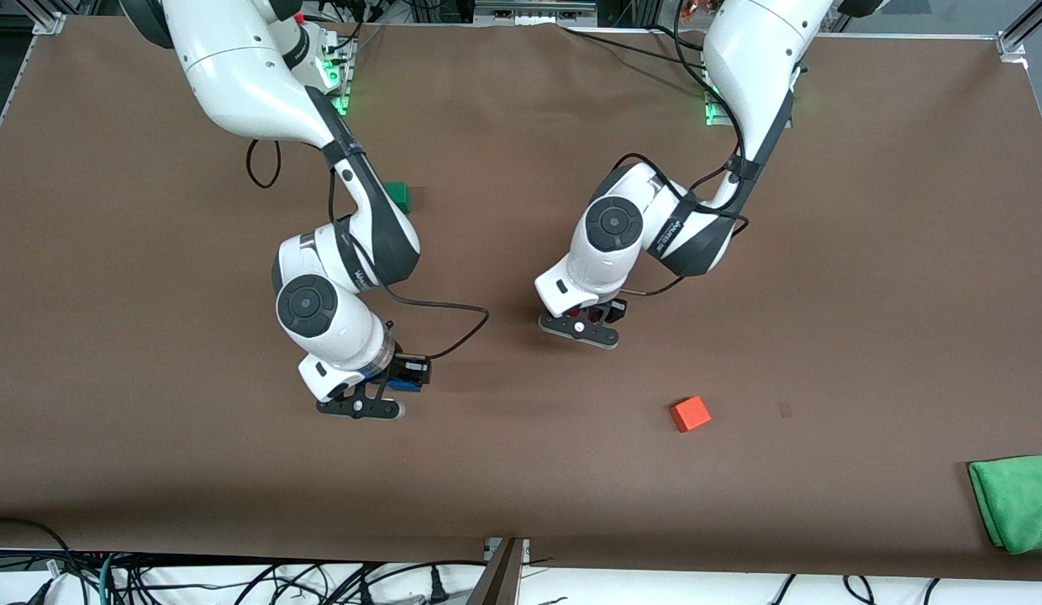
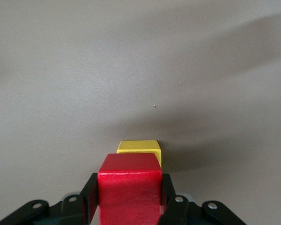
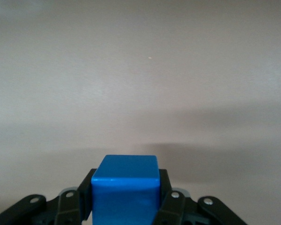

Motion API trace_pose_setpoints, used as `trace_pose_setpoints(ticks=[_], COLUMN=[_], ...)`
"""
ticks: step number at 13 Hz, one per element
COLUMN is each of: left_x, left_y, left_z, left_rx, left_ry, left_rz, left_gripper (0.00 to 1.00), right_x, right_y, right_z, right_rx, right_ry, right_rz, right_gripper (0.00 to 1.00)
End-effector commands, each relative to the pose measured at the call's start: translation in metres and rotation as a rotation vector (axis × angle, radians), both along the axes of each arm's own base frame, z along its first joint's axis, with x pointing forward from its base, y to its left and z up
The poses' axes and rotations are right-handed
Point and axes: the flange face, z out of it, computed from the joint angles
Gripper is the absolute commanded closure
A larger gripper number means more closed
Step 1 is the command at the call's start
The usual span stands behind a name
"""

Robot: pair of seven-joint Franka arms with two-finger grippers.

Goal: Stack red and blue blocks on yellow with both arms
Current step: 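Lower the red cube onto the yellow cube with the left gripper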

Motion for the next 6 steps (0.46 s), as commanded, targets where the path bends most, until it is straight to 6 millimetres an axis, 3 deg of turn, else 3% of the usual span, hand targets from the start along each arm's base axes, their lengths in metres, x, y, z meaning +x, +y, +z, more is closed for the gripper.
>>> trace_pose_setpoints(ticks=[1,6], left_x=[-0.003,-0.006], left_y=[-0.013,-0.016], left_z=[-0.004,-0.011], left_rx=[0.021,0.040], left_ry=[-0.020,-0.024], left_rz=[-0.034,-0.055], left_gripper=[0.68,0.68], right_x=[-0.004,-0.021], right_y=[0.032,0.064], right_z=[0.006,0.008], right_rx=[0.033,0.043], right_ry=[-0.028,-0.026], right_rz=[-0.041,-0.054], right_gripper=[0.69,0.69])
